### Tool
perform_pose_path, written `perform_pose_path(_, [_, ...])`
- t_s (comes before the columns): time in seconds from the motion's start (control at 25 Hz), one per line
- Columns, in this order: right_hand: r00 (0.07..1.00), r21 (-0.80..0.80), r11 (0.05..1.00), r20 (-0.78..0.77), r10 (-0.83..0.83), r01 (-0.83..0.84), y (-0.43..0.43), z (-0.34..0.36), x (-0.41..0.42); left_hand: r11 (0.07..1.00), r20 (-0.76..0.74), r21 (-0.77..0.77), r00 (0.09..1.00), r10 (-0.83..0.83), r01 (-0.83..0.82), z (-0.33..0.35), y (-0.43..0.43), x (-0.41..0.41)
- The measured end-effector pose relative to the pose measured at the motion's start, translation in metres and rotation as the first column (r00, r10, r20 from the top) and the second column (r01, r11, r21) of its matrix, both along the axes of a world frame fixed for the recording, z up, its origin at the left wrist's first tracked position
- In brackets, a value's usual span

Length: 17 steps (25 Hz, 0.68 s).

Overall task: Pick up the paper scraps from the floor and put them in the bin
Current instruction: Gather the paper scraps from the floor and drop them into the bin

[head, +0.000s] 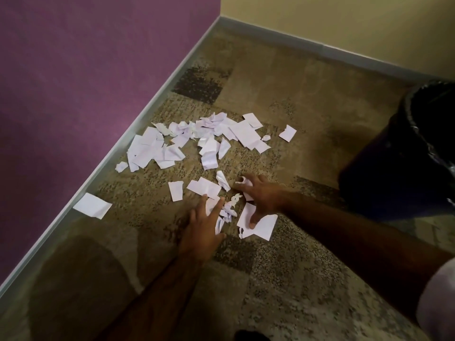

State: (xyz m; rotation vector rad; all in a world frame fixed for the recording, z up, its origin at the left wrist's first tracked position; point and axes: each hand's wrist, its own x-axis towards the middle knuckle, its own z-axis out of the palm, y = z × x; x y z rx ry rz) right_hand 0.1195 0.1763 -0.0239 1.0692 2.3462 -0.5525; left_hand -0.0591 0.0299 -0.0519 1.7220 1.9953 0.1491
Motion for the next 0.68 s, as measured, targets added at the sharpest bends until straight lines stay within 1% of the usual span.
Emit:
perform_pose_path(0.12, [0.977,0.062,0.978,0.095,0.191,-0.197,-0.015,-0.007,-0.009,0.998,0.008,0.042,0.999,-0.051,0.051,-0.005,0.006,0.006])
perform_pose_path(0.2, [0.959,0.116,0.957,0.131,0.25,-0.266,-0.027,-0.011,-0.006,0.995,0.022,0.06,0.997,-0.078,0.077,-0.008,0.012,0.008])
perform_pose_path(0.28, [0.961,0.143,0.953,0.102,0.256,-0.269,-0.035,-0.013,0.001,0.993,0.023,0.083,0.996,-0.085,0.082,-0.007,0.018,0.01])
perform_pose_path(0.36, [0.975,0.124,0.967,0.011,0.222,-0.222,-0.042,-0.016,0.007,0.992,0.029,0.111,0.997,-0.069,0.066,-0.008,0.02,0.011])
perform_pose_path(0.44, [0.988,0.059,0.991,-0.085,0.129,-0.124,-0.046,-0.018,0.012,0.988,0.051,0.137,0.996,-0.077,0.07,-0.011,0.02,0.012])
perform_pose_path(0.52, [0.974,-0.061,0.997,-0.219,-0.059,0.046,-0.048,-0.018,0.016,0.984,0.103,0.172,0.992,-0.068,0.05,-0.014,0.021,0.009])
perform_pose_path(0.56, [0.946,-0.12,0.984,-0.278,-0.164,0.135,-0.048,-0.017,0.018,0.98,0.136,0.198,0.99,-0.032,0.005,-0.016,0.023,0.008])
perform_pose_path(0.6, [0.917,-0.146,0.968,-0.315,-0.243,0.206,-0.047,-0.016,0.021,0.973,0.177,0.217,0.984,0.032,-0.071,-0.019,0.026,0.006])
perform_pose_path(0.68, [0.861,-0.166,0.927,-0.344,-0.375,0.337,-0.042,-0.015,0.03,0.941,0.27,0.201,0.939,0.214,-0.272,-0.017,0.031,0.006])
